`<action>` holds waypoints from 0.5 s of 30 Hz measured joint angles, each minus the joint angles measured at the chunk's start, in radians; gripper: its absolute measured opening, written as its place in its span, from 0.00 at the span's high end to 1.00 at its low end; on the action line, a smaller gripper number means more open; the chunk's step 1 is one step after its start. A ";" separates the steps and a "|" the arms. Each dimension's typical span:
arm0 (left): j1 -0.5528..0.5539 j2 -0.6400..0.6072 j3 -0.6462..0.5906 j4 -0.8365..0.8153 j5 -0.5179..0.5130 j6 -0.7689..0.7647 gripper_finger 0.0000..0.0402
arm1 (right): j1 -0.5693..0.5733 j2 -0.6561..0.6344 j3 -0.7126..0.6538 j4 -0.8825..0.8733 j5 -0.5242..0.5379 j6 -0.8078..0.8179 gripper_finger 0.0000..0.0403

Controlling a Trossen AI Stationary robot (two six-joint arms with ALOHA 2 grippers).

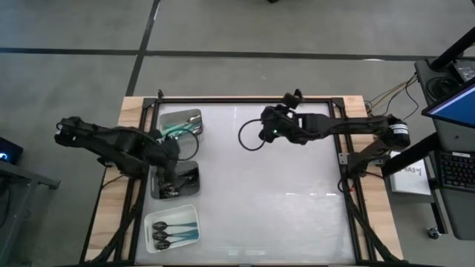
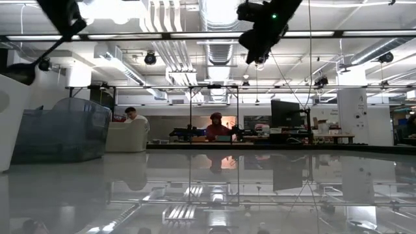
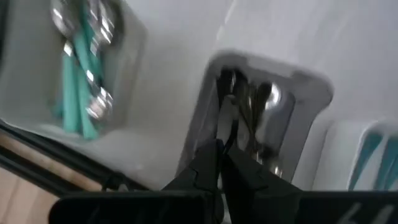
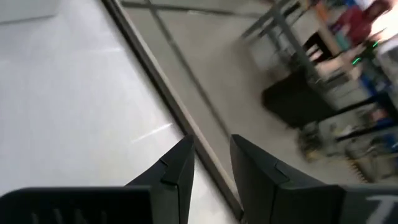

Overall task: Sort silverware by color (type)
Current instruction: Put the black spoon into the black bin

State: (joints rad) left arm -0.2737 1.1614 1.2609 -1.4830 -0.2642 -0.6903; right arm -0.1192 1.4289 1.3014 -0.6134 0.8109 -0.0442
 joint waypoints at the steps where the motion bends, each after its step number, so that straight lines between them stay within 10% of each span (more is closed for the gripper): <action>1: 0.000 0.001 -0.023 0.003 0.017 0.001 1.00 | -0.007 -0.014 -0.005 -0.025 -0.022 0.028 0.76; 15: -0.001 0.028 -0.327 0.297 0.210 0.104 1.00 | 0.009 -0.265 -0.366 0.130 -0.145 0.227 0.80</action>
State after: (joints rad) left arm -0.2749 1.1889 0.9337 -1.1861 -0.0545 -0.5865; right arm -0.1100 1.1644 0.9352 -0.4830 0.6661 0.1831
